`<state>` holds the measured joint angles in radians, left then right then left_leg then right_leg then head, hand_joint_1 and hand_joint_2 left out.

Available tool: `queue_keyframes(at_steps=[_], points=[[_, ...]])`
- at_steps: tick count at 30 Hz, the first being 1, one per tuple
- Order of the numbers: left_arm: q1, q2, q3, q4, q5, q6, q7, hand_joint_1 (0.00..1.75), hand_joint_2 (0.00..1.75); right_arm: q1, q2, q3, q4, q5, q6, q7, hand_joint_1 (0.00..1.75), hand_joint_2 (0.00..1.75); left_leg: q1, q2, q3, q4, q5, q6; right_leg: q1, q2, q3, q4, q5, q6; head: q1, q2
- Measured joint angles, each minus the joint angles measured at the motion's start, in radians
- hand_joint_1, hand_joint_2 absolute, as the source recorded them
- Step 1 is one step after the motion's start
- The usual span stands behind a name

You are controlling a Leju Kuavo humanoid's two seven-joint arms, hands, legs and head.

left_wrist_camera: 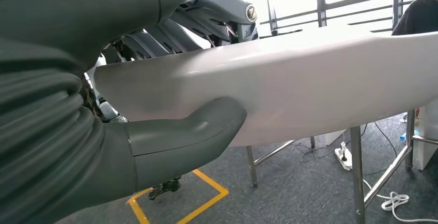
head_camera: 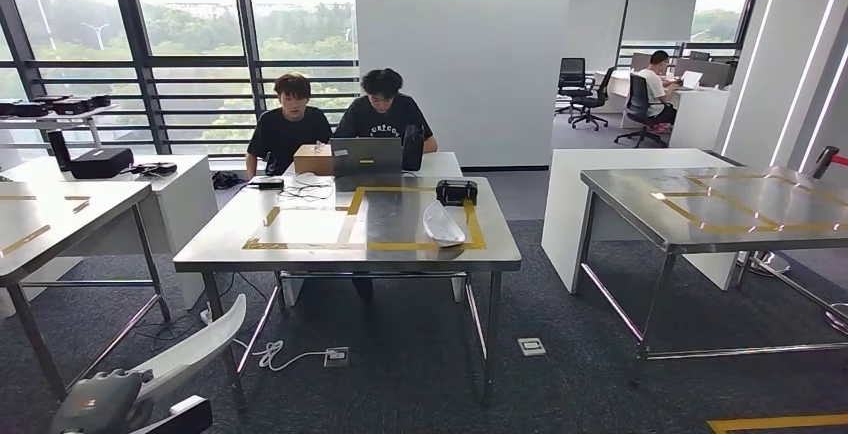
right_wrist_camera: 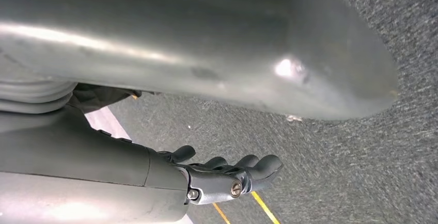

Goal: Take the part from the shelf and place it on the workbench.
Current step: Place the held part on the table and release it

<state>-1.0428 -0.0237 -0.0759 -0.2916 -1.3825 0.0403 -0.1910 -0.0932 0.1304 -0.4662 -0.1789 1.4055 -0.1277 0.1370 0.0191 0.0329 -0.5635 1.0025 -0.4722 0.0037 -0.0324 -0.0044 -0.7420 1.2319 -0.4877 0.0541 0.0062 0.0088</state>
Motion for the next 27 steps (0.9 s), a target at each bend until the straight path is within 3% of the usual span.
queue_keyframes(at_steps=[2, 3, 8, 10, 12, 13, 14, 15, 17, 18, 19, 21, 23, 25, 27], points=[[0.000, 0.002, 0.000, 0.000, -0.002, 0.006, 0.001, 1.75, 1.75, 0.000, 0.002, 0.000, 0.000, 0.005, 0.001, 0.000, 0.00, 0.00, 0.007, 0.000, 0.002, 0.016, -0.018, -0.018, -0.004, -0.005, 0.060, -0.130, 0.053, 0.006, 0.001, 0.000], [0.000, 0.004, 0.000, 0.000, -0.002, 0.010, 0.001, 1.75, 1.75, -0.001, 0.003, 0.000, 0.000, 0.008, 0.002, 0.000, 0.00, 0.00, 0.007, 0.000, 0.003, 0.022, -0.027, -0.027, -0.004, -0.006, 0.081, -0.170, 0.061, 0.001, 0.000, 0.000], [0.002, 0.012, 0.000, -0.002, -0.003, 0.024, 0.000, 1.75, 1.75, -0.006, 0.005, 0.000, 0.000, 0.019, 0.010, 0.003, 0.00, 0.00, 0.008, -0.006, 0.012, 0.035, -0.049, -0.057, 0.001, 0.005, 0.107, -0.184, 0.031, -0.050, 0.005, 0.000], [0.004, 0.019, 0.000, -0.003, -0.003, 0.028, 0.002, 1.75, 1.75, -0.011, 0.005, 0.000, 0.000, 0.021, 0.012, 0.003, 0.00, 0.00, 0.008, -0.018, -0.041, 0.131, -0.079, -0.059, 0.000, 0.010, 0.127, -0.188, 0.019, -0.065, 0.007, 0.000], [0.012, 0.025, 0.000, -0.001, -0.002, 0.030, 0.005, 1.75, 1.75, -0.014, 0.005, 0.000, 0.000, 0.022, 0.015, 0.003, 0.00, 0.00, 0.005, -0.024, -0.137, 0.269, -0.109, -0.058, 0.005, 0.016, 0.146, -0.188, 0.001, -0.073, 0.005, 0.000], [0.017, 0.028, 0.000, 0.000, -0.003, 0.030, 0.006, 1.75, 1.75, -0.013, 0.005, 0.000, 0.000, 0.023, 0.016, 0.003, 0.00, 0.00, 0.004, -0.025, -0.175, 0.309, -0.104, -0.055, 0.007, 0.020, 0.158, -0.188, -0.008, -0.075, 0.003, 0.000], [0.023, 0.030, 0.000, 0.000, -0.002, 0.030, 0.006, 1.75, 1.75, -0.013, 0.005, 0.000, 0.000, 0.023, 0.018, 0.003, 0.00, 0.00, 0.003, -0.026, -0.198, 0.315, -0.080, -0.051, 0.010, 0.023, 0.171, -0.188, -0.019, -0.075, 0.002, 0.000], [0.026, 0.031, 0.000, 0.000, -0.002, 0.030, 0.006, 1.75, 1.75, -0.012, 0.005, 0.000, 0.000, 0.023, 0.018, 0.003, 0.00, 0.00, 0.001, -0.027, -0.198, 0.279, -0.035, -0.045, 0.011, 0.026, 0.185, -0.188, -0.030, -0.075, 0.001, 0.000], [0.027, 0.034, 0.000, 0.000, -0.002, 0.031, 0.005, 1.75, 1.75, -0.014, 0.006, 0.000, 0.000, 0.023, 0.019, 0.003, 0.00, 0.00, -0.005, -0.031, -0.161, 0.150, 0.066, -0.030, 0.014, 0.032, 0.216, -0.190, -0.055, -0.072, -0.001, 0.000], [0.027, 0.036, 0.000, 0.000, -0.002, 0.032, 0.006, 1.75, 1.75, -0.015, 0.006, 0.000, 0.000, 0.023, 0.019, 0.003, 0.00, 0.00, -0.010, -0.034, -0.137, 0.093, 0.092, -0.023, 0.015, 0.036, 0.227, -0.192, -0.065, -0.067, -0.002, 0.000], [0.026, 0.038, 0.000, 0.000, -0.002, 0.032, 0.006, 1.75, 1.75, -0.016, 0.007, 0.000, 0.000, 0.023, 0.019, 0.003, 0.00, 0.00, -0.015, -0.036, -0.119, 0.057, 0.099, -0.018, 0.014, 0.038, 0.233, -0.196, -0.072, -0.061, -0.003, -0.001], [0.024, 0.040, 0.000, 0.000, -0.002, 0.034, 0.006, 1.75, 1.75, -0.017, 0.007, 0.000, 0.000, 0.024, 0.020, 0.003, 0.00, 0.00, -0.020, -0.037, -0.100, 0.032, 0.078, -0.010, 0.014, 0.040, 0.242, -0.200, -0.071, -0.048, -0.003, -0.002], [0.025, 0.038, 0.000, -0.004, -0.002, 0.037, 0.006, 1.75, 1.75, -0.018, 0.007, 0.001, -0.001, 0.024, 0.019, 0.003, 0.00, 0.00, -0.016, -0.036, -0.080, 0.017, 0.064, 0.002, 0.014, 0.032, 0.227, -0.161, -0.054, -0.040, -0.002, -0.002], [0.024, 0.037, 0.000, -0.006, -0.002, 0.040, 0.005, 1.75, 1.75, -0.020, 0.006, 0.001, -0.001, 0.024, 0.019, 0.003, 0.00, 0.00, -0.011, -0.036, -0.052, 0.006, 0.049, 0.012, 0.014, 0.020, 0.163, -0.066, -0.052, -0.033, 0.002, -0.002], [0.027, 0.036, 0.000, -0.004, -0.002, 0.041, 0.004, 1.75, 1.75, -0.020, 0.006, 0.001, -0.001, 0.023, 0.019, 0.003, 0.00, 0.00, -0.011, -0.036, -0.030, 0.004, 0.030, 0.017, 0.014, 0.014, 0.078, 0.036, -0.092, -0.026, 0.006, -0.002]])
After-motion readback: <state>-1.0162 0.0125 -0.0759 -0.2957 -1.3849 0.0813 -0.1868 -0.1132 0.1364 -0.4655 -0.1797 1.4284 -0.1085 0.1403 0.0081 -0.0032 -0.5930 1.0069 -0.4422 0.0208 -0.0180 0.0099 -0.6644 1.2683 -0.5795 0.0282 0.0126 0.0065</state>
